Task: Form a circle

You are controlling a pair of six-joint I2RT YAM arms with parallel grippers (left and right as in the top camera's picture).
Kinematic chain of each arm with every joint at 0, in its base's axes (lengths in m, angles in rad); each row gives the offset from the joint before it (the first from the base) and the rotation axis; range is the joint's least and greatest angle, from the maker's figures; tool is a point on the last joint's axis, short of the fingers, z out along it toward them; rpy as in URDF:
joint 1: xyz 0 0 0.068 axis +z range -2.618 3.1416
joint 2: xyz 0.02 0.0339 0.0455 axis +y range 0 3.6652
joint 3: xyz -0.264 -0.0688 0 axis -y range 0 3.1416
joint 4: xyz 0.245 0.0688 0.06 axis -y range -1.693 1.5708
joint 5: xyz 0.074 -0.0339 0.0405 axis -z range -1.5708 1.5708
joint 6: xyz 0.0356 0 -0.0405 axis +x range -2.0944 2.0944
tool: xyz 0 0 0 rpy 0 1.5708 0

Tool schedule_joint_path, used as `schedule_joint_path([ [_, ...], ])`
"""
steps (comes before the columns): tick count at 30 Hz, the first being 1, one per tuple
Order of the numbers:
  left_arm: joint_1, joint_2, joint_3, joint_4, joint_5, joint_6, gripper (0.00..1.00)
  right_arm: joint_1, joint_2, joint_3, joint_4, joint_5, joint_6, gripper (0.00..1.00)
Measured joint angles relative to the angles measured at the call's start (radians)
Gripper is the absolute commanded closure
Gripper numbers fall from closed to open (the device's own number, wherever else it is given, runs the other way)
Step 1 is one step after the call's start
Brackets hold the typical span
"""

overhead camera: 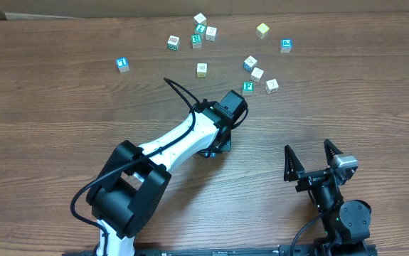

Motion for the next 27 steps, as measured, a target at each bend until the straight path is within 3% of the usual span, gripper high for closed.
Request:
schedule_joint_path([
  [4,0.0,0.0,0.0,0.012,-0.015,-0.004,0.65,0.0,0.0,0.0,0.0,0.0,0.0,0.0],
  [12,0.0,0.0,0.0,0.021,-0.023,-0.011,0.59,0.0,0.0,0.0,0.0,0.0,0.0,0.0],
  [14,0.0,0.0,0.0,0.022,-0.023,-0.012,0.6,0.0,0.0,0.0,0.0,0.0,0.0,0.0],
  [16,0.0,0.0,0.0,0.028,-0.023,-0.011,0.73,0.0,0.0,0.0,0.0,0.0,0.0,0.0],
  [18,0.0,0.0,0.0,0.037,-0.024,-0.012,0.77,0.0,0.0,0.0,0.001,0.0,0.0,0.0],
  [27,0.005,0.0,0.0,0.055,-0.035,-0.015,0.78,0.0,0.0,0.0,0.0,0.0,0.0,0.0],
])
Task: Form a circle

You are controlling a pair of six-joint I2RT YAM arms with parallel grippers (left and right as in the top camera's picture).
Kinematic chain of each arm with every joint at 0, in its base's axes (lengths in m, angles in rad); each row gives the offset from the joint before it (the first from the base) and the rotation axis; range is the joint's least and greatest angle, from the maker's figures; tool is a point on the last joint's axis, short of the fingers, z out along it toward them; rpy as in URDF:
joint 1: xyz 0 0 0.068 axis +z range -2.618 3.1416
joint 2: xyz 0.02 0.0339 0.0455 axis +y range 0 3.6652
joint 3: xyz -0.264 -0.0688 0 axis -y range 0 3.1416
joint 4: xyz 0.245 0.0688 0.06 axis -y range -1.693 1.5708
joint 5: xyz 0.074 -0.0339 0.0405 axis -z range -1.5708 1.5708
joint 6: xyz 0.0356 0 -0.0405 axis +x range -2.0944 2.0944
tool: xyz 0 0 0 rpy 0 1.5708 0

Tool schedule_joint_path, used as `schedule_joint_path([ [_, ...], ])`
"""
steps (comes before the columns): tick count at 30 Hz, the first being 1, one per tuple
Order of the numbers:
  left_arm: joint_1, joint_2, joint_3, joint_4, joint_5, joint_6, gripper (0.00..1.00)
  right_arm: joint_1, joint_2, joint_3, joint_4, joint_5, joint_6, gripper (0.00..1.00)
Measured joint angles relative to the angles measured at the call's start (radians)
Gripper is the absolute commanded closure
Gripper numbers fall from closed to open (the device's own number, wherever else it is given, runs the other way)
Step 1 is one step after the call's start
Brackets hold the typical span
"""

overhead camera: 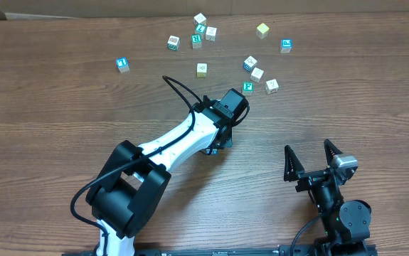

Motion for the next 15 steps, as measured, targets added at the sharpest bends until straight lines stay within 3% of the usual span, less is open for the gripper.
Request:
schedule_joint_path([
  [15,0.011,0.0,0.0,0.053,-0.171,0.0,0.78,0.0,0.0,0.0,0.0,0.0,0.0,0.0],
])
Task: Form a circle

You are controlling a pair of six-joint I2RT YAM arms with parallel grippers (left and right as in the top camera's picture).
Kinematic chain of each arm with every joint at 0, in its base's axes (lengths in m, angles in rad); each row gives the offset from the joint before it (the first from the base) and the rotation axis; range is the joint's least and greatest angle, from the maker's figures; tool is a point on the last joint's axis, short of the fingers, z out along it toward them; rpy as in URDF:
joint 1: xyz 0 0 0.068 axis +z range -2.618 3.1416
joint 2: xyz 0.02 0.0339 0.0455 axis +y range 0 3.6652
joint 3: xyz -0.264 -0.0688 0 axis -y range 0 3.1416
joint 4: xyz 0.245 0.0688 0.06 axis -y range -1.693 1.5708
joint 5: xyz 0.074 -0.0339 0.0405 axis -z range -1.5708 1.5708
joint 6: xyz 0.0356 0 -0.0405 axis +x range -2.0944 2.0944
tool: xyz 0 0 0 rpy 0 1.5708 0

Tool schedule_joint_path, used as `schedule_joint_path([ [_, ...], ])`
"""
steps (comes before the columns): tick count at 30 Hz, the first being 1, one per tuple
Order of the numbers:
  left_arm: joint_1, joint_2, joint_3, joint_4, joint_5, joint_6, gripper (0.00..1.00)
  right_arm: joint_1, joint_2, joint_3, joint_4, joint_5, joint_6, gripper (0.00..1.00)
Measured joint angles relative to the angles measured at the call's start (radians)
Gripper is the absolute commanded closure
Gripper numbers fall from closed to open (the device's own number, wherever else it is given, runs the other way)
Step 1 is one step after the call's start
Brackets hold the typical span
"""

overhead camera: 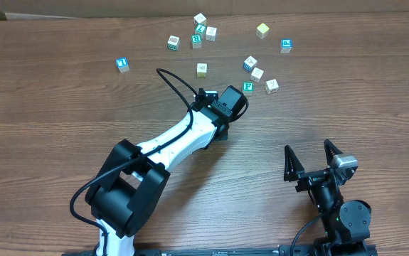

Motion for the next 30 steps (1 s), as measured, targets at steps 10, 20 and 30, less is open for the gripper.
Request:
schedule_joint_path([
  [10,0.009,0.0,0.0,-0.01,-0.029,-0.004,0.78,0.0,0.0,0.0,-0.001,0.0,0.0,0.0],
  [20,0.042,0.0,0.0,-0.025,-0.015,-0.008,0.75,0.0,0.0,0.0,0.0,0.0,-0.001,0.0],
  [30,0.056,0.0,0.0,-0.043,0.033,-0.008,0.73,0.0,0.0,0.0,0.0,0.0,0.0,0.0],
])
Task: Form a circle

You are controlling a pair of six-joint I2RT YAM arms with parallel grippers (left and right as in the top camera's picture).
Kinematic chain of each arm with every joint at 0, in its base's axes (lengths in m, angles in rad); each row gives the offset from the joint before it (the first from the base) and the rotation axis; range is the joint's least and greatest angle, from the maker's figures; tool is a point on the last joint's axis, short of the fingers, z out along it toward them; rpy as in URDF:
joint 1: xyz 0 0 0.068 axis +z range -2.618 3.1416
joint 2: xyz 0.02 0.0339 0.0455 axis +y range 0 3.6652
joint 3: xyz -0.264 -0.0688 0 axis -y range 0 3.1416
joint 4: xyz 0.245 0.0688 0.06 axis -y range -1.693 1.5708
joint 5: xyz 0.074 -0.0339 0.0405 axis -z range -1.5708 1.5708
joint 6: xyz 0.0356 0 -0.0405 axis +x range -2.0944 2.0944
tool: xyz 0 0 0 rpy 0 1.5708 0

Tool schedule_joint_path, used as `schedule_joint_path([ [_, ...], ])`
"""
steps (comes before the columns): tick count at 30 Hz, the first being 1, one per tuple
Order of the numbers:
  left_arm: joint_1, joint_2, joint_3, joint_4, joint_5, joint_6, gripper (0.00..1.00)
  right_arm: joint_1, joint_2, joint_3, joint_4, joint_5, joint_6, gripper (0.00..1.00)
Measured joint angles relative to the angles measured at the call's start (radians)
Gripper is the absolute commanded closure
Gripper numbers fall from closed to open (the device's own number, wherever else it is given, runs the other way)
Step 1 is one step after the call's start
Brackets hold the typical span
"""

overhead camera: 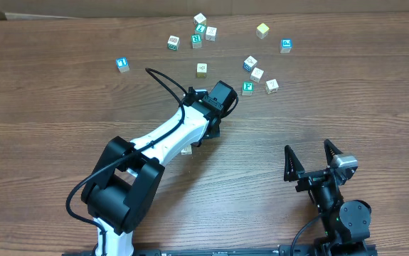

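Several small lettered cubes lie scattered along the far side of the table, among them a blue cube (122, 64), a yellow-green cube (262, 30), a green cube (247, 87) and a pale cube (201, 69). One tan cube (186, 150) lies apart from them, close against the near side of the left arm. My left gripper (205, 135) points down at mid-table. Its fingers are mostly hidden under the wrist, so their state does not show. The right gripper (310, 159) stands open and holds nothing at the near right.
The left arm's white links (163, 139) run diagonally from the near left base to mid-table, with a black cable looping above. A cardboard edge shows at the far left corner. The wooden table (346, 107) is bare at right.
The left wrist has shifted a little left and farther away. A tan cube now shows on the table beside the arm, where the arm covered the spot before. The right arm is unchanged.
The left gripper pointed down at mid-table, just near the cube cluster. Over the following moments it crept left and away. Now a tan cube lies uncovered where it had been. The scattered cubes and the right gripper have stayed put throughout.
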Motion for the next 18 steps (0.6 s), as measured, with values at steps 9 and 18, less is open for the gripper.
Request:
schedule_joint_path([
  [9,0.001,0.0,0.0,-0.005,0.021,0.0,0.73,0.0,0.0,0.0,0.0,0.0,0.0,0.0],
  [18,0.029,0.0,0.0,-0.007,0.024,0.0,0.66,0.0,0.0,0.0,0.0,0.0,0.0,0.0],
])
